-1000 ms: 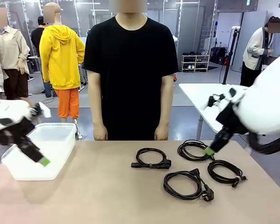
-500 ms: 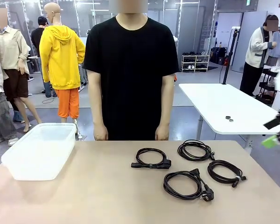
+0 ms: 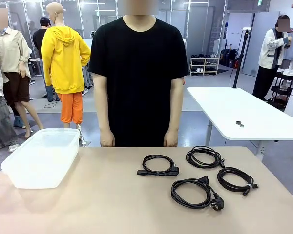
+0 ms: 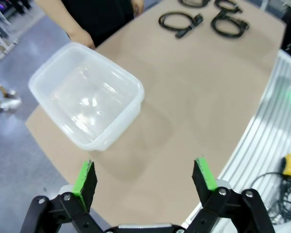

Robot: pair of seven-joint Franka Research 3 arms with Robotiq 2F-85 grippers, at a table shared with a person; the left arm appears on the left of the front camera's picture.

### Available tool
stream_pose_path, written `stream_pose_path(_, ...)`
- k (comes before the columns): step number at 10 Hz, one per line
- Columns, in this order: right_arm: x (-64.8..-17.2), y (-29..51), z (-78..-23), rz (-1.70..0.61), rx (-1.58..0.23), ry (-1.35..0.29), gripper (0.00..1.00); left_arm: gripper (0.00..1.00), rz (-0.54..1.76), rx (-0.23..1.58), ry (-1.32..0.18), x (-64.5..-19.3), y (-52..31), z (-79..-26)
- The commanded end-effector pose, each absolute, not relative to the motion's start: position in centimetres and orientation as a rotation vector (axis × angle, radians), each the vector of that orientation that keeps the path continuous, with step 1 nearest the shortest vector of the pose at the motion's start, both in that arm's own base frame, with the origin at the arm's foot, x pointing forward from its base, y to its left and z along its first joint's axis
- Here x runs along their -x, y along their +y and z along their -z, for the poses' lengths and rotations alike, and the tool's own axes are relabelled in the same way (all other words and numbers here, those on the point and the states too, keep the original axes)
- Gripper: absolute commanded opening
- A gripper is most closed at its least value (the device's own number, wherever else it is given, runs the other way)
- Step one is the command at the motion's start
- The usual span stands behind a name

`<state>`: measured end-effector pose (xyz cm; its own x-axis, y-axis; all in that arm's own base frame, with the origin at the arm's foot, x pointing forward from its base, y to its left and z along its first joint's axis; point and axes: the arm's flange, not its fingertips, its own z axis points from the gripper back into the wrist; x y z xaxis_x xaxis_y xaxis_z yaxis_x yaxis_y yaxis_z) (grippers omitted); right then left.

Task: Organize and store the cables.
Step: Place the Power Cable into the Organizing box.

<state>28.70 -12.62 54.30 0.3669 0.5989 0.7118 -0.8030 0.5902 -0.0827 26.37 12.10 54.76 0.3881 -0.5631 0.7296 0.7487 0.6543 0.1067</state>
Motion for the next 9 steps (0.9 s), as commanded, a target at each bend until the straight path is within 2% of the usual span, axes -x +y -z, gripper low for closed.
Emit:
stream_pose_path(1, -28.61, -12.74, -54.3, -0.919, -0.291, -0.768, 1.0, 1.0, 0.857, 0.239, -0.818, -26.25, 11.87, -55.16)
stream_pose_path(9, -28.61, -12.74, -54.3, -0.919, -0.291, -0.768, 1.0, 1.0, 0.857, 0.239, -0.818, -26.25, 11.87, -55.16)
